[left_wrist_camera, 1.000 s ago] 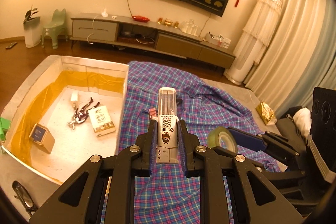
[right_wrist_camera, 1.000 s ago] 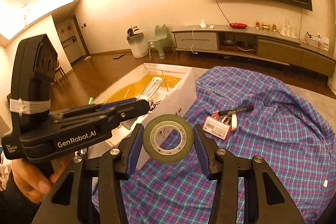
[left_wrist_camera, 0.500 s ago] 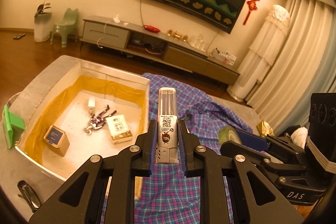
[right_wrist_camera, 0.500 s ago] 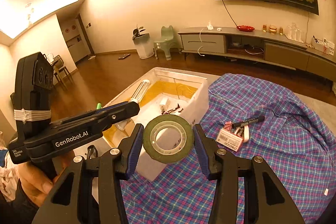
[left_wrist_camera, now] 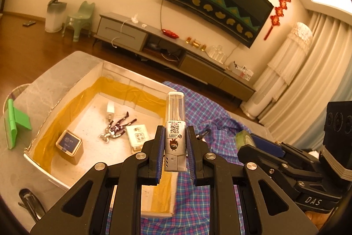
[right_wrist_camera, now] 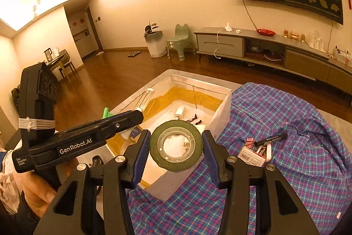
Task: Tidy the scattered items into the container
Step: 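Lower and open the right gripper releasing the tape roll while the left gripper releases the tube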
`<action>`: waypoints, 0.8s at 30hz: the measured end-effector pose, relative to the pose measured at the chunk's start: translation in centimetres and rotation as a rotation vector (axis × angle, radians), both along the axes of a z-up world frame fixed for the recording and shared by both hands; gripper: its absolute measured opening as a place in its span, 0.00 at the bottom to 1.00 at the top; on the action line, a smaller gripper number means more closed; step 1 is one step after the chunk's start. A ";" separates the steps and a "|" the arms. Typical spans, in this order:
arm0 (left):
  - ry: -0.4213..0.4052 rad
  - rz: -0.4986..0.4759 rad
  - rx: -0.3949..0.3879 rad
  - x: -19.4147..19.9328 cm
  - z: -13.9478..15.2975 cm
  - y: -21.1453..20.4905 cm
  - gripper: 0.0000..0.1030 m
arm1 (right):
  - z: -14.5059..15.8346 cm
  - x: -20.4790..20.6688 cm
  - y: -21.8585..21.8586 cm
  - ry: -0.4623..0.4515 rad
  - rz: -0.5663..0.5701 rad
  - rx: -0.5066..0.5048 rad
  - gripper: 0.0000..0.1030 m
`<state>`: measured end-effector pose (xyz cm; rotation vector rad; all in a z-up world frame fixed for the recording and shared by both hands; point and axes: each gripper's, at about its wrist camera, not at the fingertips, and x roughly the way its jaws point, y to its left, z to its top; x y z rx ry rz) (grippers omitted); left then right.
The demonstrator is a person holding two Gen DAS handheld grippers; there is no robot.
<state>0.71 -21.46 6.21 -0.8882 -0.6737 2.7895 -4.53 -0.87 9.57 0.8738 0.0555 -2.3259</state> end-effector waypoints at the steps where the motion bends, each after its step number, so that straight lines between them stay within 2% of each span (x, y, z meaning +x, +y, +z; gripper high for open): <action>1: -0.001 0.003 0.002 -0.1 -0.1 -0.2 0.19 | -0.1 -0.2 -0.3 -0.004 0.000 0.000 0.48; 14: -0.049 0.015 0.028 -1.9 -2.3 -1.7 0.19 | -1.7 -4.0 -2.5 -0.064 0.011 -0.005 0.48; 24: -0.116 0.032 0.000 -2.8 -4.1 -2.7 0.19 | -3.4 -7.4 -4.6 -0.112 0.026 0.018 0.48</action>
